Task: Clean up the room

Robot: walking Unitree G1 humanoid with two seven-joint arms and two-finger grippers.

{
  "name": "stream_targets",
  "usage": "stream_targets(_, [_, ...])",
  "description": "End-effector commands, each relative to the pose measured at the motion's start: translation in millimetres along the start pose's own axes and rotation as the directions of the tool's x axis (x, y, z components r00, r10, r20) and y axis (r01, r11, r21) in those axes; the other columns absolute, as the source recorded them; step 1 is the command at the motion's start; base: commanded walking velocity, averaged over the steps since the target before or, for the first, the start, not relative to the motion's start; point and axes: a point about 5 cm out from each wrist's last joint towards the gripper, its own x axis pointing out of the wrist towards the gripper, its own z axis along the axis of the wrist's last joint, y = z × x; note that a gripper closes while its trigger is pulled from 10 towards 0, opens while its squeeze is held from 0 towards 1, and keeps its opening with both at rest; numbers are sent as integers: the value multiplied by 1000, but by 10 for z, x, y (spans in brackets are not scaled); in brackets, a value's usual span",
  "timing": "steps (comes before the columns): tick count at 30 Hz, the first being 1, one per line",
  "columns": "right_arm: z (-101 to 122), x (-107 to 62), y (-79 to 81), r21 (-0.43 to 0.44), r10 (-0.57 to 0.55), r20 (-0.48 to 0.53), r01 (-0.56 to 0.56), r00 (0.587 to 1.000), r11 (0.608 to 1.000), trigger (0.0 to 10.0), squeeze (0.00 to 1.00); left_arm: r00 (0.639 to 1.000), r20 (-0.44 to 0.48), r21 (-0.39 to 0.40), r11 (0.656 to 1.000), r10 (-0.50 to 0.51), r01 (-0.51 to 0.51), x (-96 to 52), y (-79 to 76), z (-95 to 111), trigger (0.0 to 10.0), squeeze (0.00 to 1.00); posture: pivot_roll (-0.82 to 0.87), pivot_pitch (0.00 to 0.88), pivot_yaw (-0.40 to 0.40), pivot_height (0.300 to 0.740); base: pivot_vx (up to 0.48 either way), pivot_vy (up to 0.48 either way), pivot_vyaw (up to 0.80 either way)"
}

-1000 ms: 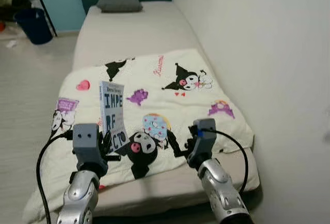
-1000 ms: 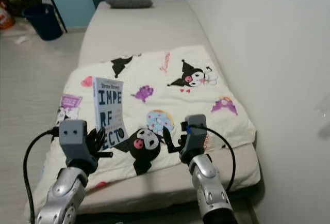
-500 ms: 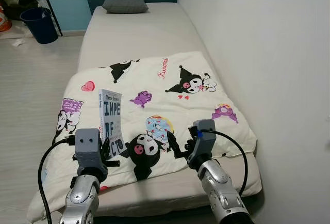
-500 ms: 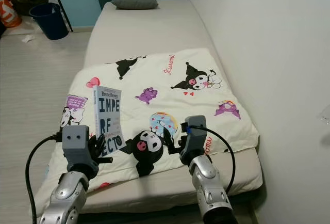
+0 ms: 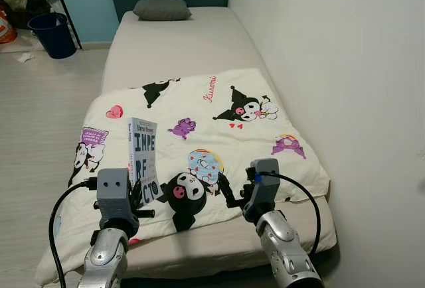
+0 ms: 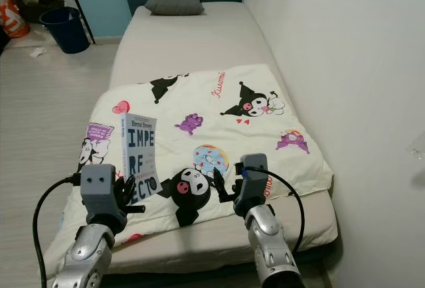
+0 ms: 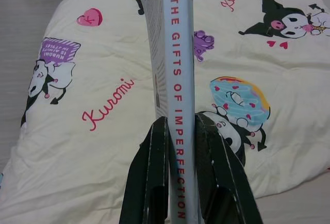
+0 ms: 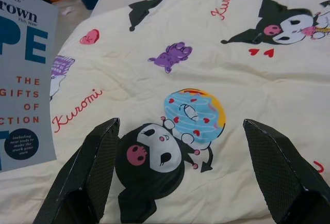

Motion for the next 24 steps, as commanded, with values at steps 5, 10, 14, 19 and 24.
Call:
stream_targets(5, [-57, -33, -38, 6, -24, -13, 24, 1000, 1000, 10000, 0, 1000, 18, 32, 999, -18, 17, -38, 5, -6, 10000, 0, 35, 169, 14, 740, 0, 0, 0])
stream_targets(10, [-56, -26, -35, 15, -26, -13, 26, 1000, 1000, 10000, 0, 999, 21, 35, 998, -47, 46, -43, -27, 13, 10000, 0, 40, 169, 14, 740, 0, 0, 0])
stream_targets(14, [-63, -18, -23, 22, -22, -15, 23, 1000, 1000, 10000, 0, 998, 17, 27, 998, -65, 64, -62, -45, 13, 10000, 0, 41, 166, 14, 740, 0, 0, 0])
stream_targets(19, [-69, -12, -17, 25, -19, -15, 19, 1000, 1000, 10000, 0, 997, 10, 18, 997, -72, 72, -80, -54, 1, 10000, 0, 38, 164, 12, 740, 0, 340, 0])
stream_targets(24, [-71, -17, -20, 24, -16, -17, 17, 1000, 1000, 10000, 0, 997, 6, 16, 997, -75, 75, -90, -62, -8, 10000, 0, 39, 163, 8, 740, 0, 406, 0])
